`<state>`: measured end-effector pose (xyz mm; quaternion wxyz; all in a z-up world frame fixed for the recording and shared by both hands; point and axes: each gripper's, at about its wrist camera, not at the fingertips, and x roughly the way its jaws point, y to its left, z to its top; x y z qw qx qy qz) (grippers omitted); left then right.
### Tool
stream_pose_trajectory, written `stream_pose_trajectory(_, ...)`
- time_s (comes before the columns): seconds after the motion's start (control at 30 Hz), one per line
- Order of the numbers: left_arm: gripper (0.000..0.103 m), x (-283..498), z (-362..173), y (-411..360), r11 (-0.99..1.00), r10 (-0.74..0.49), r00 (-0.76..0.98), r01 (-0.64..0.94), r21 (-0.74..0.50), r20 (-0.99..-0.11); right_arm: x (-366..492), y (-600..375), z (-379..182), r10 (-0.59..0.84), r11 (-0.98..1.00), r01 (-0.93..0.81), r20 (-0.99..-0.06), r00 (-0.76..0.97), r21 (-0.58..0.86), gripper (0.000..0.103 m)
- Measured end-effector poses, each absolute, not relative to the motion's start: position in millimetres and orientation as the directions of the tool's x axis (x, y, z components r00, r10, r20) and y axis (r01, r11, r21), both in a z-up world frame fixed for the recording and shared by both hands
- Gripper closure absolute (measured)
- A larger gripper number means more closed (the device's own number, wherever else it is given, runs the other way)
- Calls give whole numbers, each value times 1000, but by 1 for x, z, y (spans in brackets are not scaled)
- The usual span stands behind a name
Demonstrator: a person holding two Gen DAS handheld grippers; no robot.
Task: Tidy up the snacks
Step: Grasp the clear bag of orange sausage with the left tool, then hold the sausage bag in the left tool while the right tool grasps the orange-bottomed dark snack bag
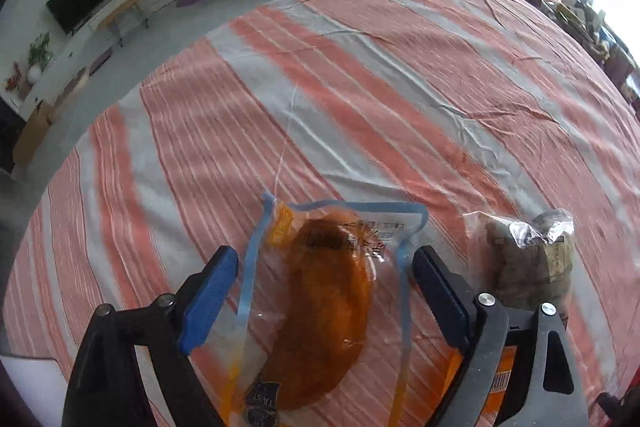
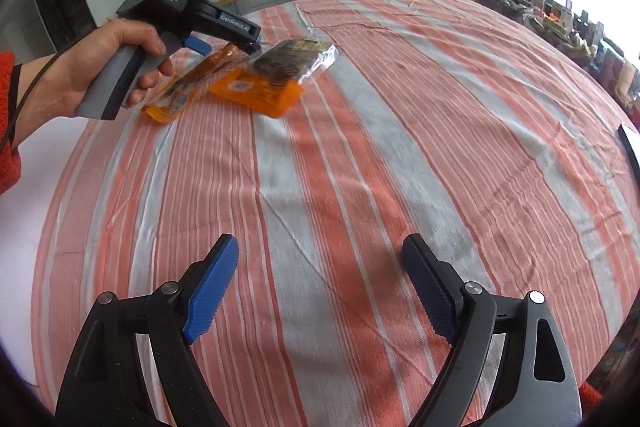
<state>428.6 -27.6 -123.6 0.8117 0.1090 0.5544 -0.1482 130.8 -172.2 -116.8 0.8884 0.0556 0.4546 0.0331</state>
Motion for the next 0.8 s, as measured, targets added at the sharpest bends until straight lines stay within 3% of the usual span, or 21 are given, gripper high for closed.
stream_pose_trajectory(0.1,11,422,-128,-23,939,-142,356,344,-12,-924,131,-172,-117,108,992,-8,-804,585,127,16)
stream_pose_trajectory(0.13,13,414,-127,-26,929,-155,381,371,-3,-912,131,-172,-117,108,992,-8,-804,585,127,16)
stream_pose_trajectory(0.17,25,406,-126,-27,924,-164,399,383,2,-902,131,-172,-117,107,992,-8,-804,585,126,16)
stream_pose_trajectory(0.27,33,387,-121,-16,943,-134,445,331,23,-885,132,-171,-117,102,993,-9,-804,585,120,16)
stream_pose_trajectory(0.4,35,338,-116,22,981,-100,482,195,-4,-870,132,-170,-117,95,994,-10,-806,585,110,16)
stream_pose_trajectory(0.63,25,219,-119,83,999,-28,496,-22,-45,-868,132,-168,-118,86,995,-11,-807,585,98,16)
stream_pose_trajectory(0.8,14,192,-126,88,1000,6,561,-9,2,-828,132,-167,-118,81,996,-13,-808,584,90,16)
